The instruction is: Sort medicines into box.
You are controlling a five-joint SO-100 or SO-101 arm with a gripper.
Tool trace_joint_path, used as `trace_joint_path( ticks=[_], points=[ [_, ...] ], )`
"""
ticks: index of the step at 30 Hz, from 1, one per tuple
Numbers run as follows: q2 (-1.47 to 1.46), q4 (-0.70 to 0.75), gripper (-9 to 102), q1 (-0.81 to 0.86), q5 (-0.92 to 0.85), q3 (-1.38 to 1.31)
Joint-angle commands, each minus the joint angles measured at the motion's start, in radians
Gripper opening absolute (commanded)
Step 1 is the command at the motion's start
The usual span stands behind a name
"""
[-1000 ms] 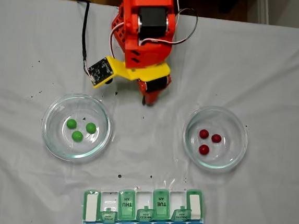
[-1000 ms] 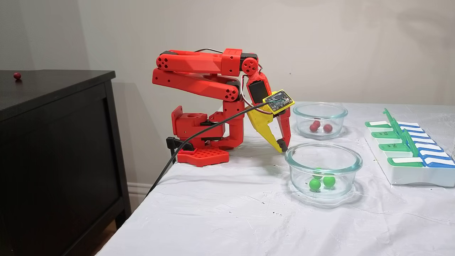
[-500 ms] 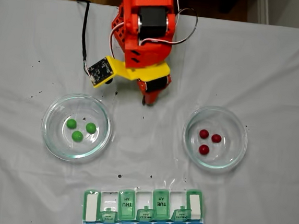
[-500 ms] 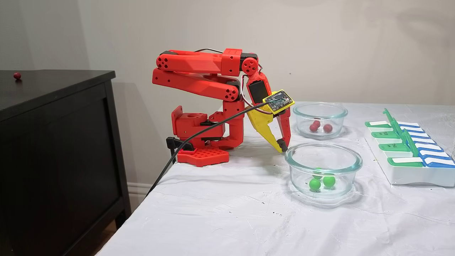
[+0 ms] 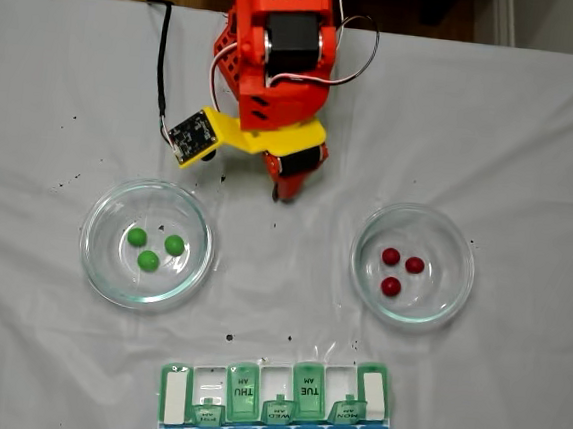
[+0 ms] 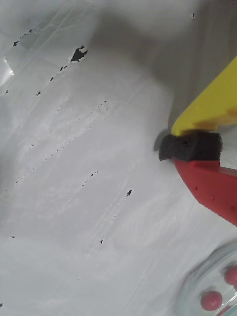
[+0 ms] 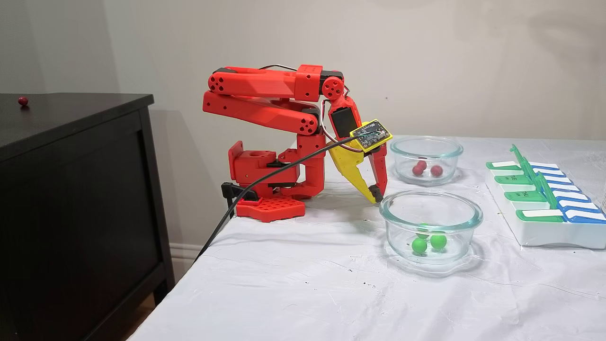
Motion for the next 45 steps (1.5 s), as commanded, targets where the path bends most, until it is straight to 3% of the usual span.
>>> trace_joint_path(
  ticks=[1, 5, 7, 9, 18, 28, 37, 45],
  points=[
    [0.006, 0.011, 0, -0.008, 0.002, -0.089],
    [0.006, 0.012, 0, -0.089, -0.015, -0.089],
    [0.006, 0.005, 0, -0.120, 0.112, -0.091],
    [0.006, -0.029, 0, -0.127, 0.132, -0.121],
    [-0.002, 0.044, 0, -0.178, 0.101, -0.454],
    [-0.476, 0.051, 0, -0.282, 0.173, -0.913],
    [-0.448, -0.011, 0, -0.436, 0.184, -0.887],
    [-0.620, 0.023, 0, -0.491, 0.241, -1.029]
  ],
)
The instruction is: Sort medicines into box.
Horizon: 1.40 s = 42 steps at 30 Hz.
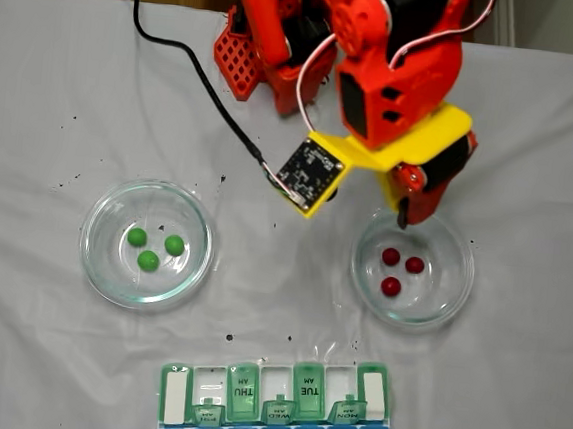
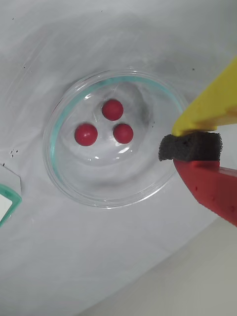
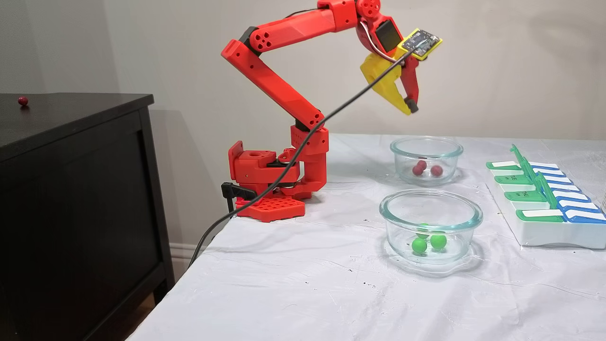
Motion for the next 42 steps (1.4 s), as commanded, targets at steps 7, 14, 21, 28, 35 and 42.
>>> trace_joint_path(
  ticks=[7, 14, 21, 28, 35, 42],
  points=[
    [-0.264, -0.026, 1, -0.095, -0.051, -0.267],
    [-0.509, -0.038, 0, -0.084, 0.012, -0.377],
    [-0.627, 0.032, 0, -0.040, 0.173, -0.471],
    [-0.658, 0.086, 1, -0.054, 0.307, -0.456],
    [-0.738, 0.091, 11, -0.046, 0.342, -0.460],
    [-0.721, 0.095, 20, -0.061, 0.376, -0.414]
  ],
)
